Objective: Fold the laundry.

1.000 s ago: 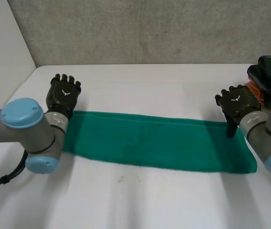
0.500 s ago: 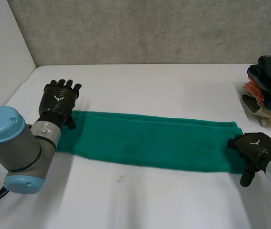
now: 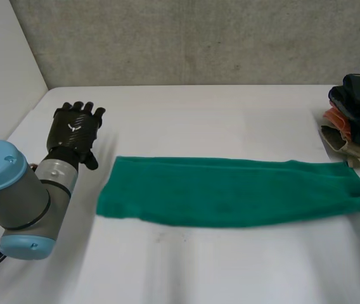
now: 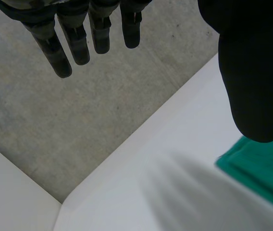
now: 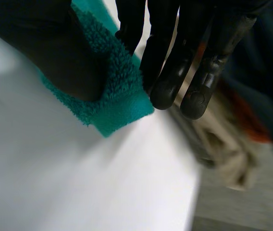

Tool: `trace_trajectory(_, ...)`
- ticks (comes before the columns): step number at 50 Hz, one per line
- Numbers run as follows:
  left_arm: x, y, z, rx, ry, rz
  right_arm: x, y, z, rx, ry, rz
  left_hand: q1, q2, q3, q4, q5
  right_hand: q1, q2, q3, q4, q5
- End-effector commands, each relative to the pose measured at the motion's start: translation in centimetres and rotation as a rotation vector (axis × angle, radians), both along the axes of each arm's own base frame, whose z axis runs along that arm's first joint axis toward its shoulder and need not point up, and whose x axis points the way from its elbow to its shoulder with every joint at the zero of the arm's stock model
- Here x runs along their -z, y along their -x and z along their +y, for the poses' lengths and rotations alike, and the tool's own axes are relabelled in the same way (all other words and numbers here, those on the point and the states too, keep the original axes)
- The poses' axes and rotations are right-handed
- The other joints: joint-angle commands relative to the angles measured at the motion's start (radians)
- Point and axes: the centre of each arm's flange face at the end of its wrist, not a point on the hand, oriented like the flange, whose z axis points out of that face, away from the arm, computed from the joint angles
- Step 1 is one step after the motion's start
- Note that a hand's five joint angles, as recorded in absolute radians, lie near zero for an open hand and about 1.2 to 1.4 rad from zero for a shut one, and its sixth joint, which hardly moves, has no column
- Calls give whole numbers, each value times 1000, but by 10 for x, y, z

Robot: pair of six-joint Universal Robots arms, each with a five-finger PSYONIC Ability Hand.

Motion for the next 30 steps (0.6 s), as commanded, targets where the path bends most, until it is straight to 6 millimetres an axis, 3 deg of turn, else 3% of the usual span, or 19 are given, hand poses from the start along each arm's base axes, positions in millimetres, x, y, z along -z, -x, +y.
trace_trajectory(1, -5, -3, -1, -9, 12, 4, -26, 0, -10, -43, 106, 100, -15, -28, -34, -25, -45, 419, 223, 211, 208, 234)
trace_trajectory(6, -14, -8, -3, -26, 35, 13, -49, -85, 10, -333, 225, 73, -15, -28, -34, -25, -45, 419, 223, 211, 208, 234)
trace_trajectory(7, -15, -9, -4, -29, 38, 14, -61, -124, 26, -468, 295, 50, -15, -28, -34, -25, -45, 419, 223, 211, 208, 234)
trace_trajectory(9, -16, -10, -5, -33, 41, 15, -68, -158, 41, -584, 363, 26, -15, -28, -34, -25, -45, 419, 223, 211, 208, 234)
trace_trajectory(11, -19, -13, -7, -41, 49, 19, -64, -185, 49, -670, 402, 9, -15, -28, -34, -25, -45, 419, 223, 211, 208, 234)
trace_trajectory(12, -20, -14, -7, -44, 52, 20, -58, -214, 61, -762, 442, -10, -15, -28, -34, -25, -45, 419, 223, 211, 208, 234)
trace_trajectory(15, -21, -14, -7, -46, 53, 19, -51, -261, 87, -907, 498, -54, -15, -28, -34, -25, -45, 419, 223, 211, 208, 234)
trace_trajectory(16, -20, -14, -7, -46, 51, 18, -44, -287, 103, -984, 520, -78, -15, -28, -34, -25, -45, 419, 223, 211, 208, 234)
trace_trajectory(19, -20, -14, -7, -46, 49, 19, -25, -318, 122, -1077, 519, -102, -15, -28, -34, -25, -45, 419, 223, 211, 208, 234)
trace_trajectory(20, -20, -14, -7, -46, 49, 19, -9, -333, 130, -1122, 498, -108, -15, -28, -34, -25, -45, 419, 223, 211, 208, 234)
trace_trajectory(24, -19, -13, -6, -44, 46, 18, 32, -355, 145, -1214, 437, -115, -15, -28, -34, -25, -45, 394, 198, 185, 183, 209)
trace_trajectory(26, -18, -13, -5, -43, 43, 18, 45, -359, 150, -1233, 413, -111, -15, -28, -34, -25, -45, -307, -503, -516, -518, -492)
trace_trajectory(27, -18, -13, -5, -40, 43, 18, 49, -359, 153, -1237, 405, -109, -15, -28, -34, -25, -45, -803, -999, -1011, -1013, -987)
trace_trajectory(30, -19, -12, -4, -37, 45, 18, 41, -357, 149, -1201, 413, -112, -15, -28, -34, -25, -45, -803, -999, -1011, -1013, -987)
